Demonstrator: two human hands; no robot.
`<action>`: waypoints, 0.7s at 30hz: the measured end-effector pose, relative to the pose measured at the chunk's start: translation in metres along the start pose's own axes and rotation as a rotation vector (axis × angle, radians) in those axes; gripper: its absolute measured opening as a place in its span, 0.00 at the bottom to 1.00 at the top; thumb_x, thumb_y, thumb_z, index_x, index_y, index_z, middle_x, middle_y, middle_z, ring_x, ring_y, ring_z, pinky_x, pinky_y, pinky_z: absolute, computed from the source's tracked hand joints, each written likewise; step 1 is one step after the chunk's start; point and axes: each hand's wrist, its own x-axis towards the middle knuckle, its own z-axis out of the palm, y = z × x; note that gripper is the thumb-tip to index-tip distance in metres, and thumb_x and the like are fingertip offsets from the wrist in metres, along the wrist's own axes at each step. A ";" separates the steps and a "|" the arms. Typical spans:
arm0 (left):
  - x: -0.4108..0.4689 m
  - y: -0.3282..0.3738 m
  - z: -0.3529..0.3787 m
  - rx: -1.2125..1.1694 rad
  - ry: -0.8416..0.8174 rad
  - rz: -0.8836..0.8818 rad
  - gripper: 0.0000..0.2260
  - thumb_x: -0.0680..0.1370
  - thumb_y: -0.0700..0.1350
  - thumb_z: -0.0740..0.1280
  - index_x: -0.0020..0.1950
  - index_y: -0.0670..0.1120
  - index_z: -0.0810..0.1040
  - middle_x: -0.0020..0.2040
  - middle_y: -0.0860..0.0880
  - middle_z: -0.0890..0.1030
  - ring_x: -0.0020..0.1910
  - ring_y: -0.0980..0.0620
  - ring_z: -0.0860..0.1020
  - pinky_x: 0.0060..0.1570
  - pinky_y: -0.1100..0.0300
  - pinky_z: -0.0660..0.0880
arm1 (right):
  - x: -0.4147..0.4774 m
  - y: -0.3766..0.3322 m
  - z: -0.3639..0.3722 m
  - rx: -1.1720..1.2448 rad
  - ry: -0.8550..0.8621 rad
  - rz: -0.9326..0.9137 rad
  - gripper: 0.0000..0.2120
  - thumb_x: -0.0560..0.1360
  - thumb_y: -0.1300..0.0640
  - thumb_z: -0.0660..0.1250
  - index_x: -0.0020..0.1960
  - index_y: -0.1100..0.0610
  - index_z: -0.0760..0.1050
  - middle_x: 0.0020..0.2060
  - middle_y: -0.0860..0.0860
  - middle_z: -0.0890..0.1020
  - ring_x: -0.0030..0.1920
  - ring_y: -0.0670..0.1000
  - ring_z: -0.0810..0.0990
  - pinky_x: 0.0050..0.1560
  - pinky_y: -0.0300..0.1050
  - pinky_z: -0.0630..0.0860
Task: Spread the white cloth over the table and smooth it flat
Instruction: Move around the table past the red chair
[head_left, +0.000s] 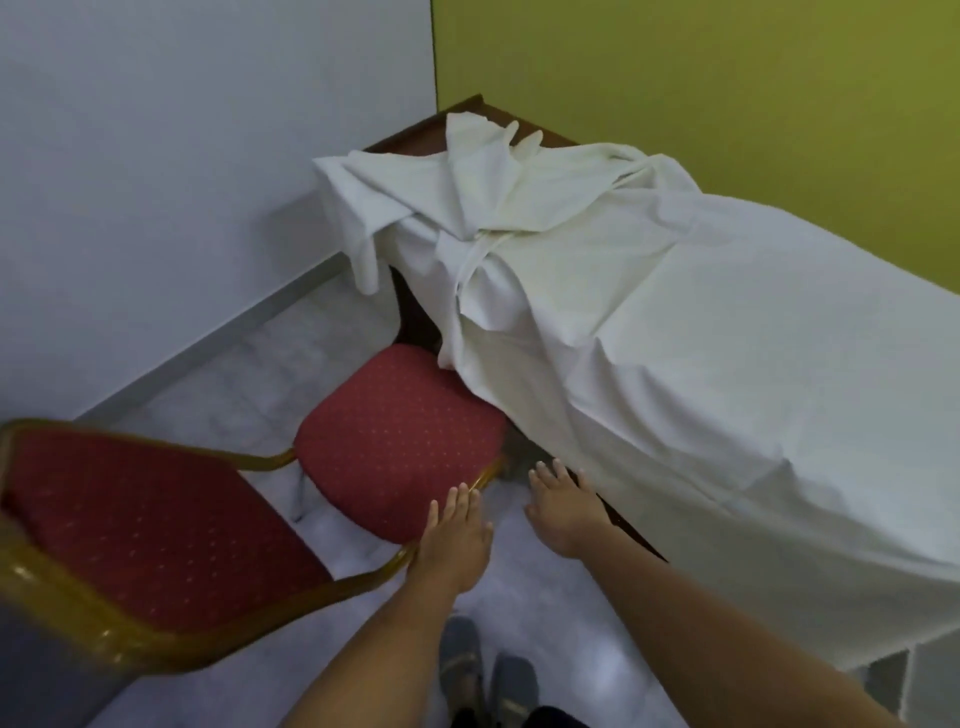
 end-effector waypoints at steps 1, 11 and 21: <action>-0.009 -0.006 0.006 -0.005 -0.021 -0.029 0.25 0.83 0.50 0.44 0.77 0.40 0.43 0.79 0.42 0.44 0.78 0.46 0.43 0.75 0.46 0.42 | -0.002 -0.009 0.002 -0.019 -0.015 -0.031 0.27 0.82 0.49 0.45 0.78 0.59 0.46 0.78 0.53 0.48 0.77 0.55 0.43 0.75 0.58 0.42; -0.080 -0.039 0.058 -0.146 -0.018 -0.290 0.25 0.84 0.51 0.44 0.78 0.41 0.45 0.79 0.43 0.47 0.78 0.46 0.46 0.75 0.46 0.45 | -0.016 -0.068 0.040 -0.134 -0.195 -0.219 0.26 0.83 0.51 0.45 0.78 0.59 0.48 0.78 0.55 0.50 0.77 0.56 0.45 0.75 0.58 0.42; -0.140 -0.098 0.087 -0.314 -0.111 -0.506 0.25 0.83 0.52 0.41 0.78 0.42 0.44 0.79 0.43 0.44 0.78 0.46 0.42 0.75 0.45 0.41 | -0.024 -0.140 0.071 -0.171 -0.267 -0.371 0.27 0.82 0.48 0.46 0.77 0.59 0.51 0.78 0.54 0.53 0.77 0.56 0.49 0.75 0.58 0.46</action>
